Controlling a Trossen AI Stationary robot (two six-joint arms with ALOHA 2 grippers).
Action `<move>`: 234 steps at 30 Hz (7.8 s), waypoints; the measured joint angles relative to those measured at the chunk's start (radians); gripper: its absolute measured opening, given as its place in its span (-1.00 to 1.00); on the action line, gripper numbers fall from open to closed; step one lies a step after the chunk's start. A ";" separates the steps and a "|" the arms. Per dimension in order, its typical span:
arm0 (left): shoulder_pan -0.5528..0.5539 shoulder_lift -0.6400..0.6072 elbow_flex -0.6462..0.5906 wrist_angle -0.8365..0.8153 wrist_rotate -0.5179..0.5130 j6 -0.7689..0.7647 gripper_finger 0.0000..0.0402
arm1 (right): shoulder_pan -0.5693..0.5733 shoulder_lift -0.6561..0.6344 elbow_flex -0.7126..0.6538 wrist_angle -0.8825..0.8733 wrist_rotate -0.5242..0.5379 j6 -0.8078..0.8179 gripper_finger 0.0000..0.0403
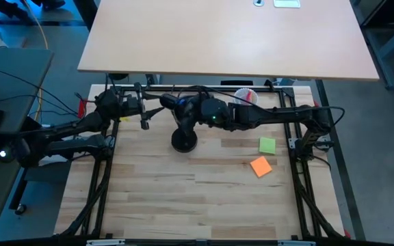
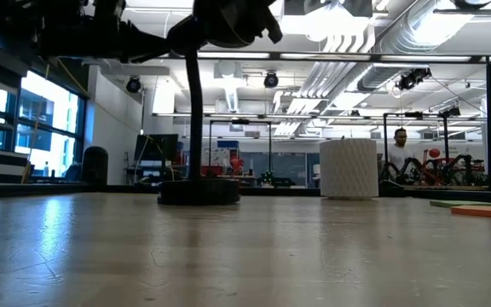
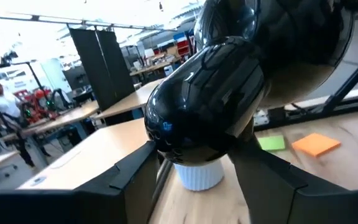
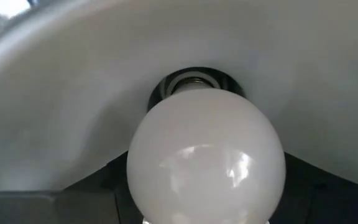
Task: Screw lightbulb
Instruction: Insert the white lightbulb into the black lamp
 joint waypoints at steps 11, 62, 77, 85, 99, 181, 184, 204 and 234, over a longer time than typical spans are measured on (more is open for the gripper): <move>-0.002 0.000 0.003 -0.030 0.003 0.018 -0.01 | 0.002 0.002 0.000 -0.001 -0.001 0.138 0.22; -0.008 0.000 0.003 -0.054 -0.028 -0.019 -0.01 | 0.133 -0.061 0.000 -0.125 0.355 -1.207 0.51; -0.077 0.001 0.001 -0.038 -0.047 0.017 -0.11 | 0.061 -0.062 -0.001 -0.098 0.212 -0.647 0.51; -0.079 0.001 0.001 -0.041 -0.040 0.017 -0.12 | 0.053 -0.064 -0.001 -0.037 0.158 -0.169 0.51; -0.080 0.000 0.002 -0.055 -0.025 0.019 -0.12 | 0.046 -0.063 0.000 -0.124 0.041 -0.377 0.51; -0.826 0.029 0.097 -0.165 -0.727 0.150 -0.20 | 0.223 -0.433 -0.639 0.324 -0.332 -0.568 0.24; -0.919 0.124 0.098 -0.025 -0.751 0.205 -0.20 | 0.160 -0.415 -0.716 0.509 -0.401 -0.557 0.24; -0.902 0.344 0.155 0.289 -0.809 0.002 0.23 | 0.066 -0.294 -0.705 0.725 -0.570 -0.529 0.24; -0.824 0.456 0.247 0.285 -0.693 -0.094 -0.20 | 0.098 -0.248 -0.705 0.779 -0.518 -0.521 0.24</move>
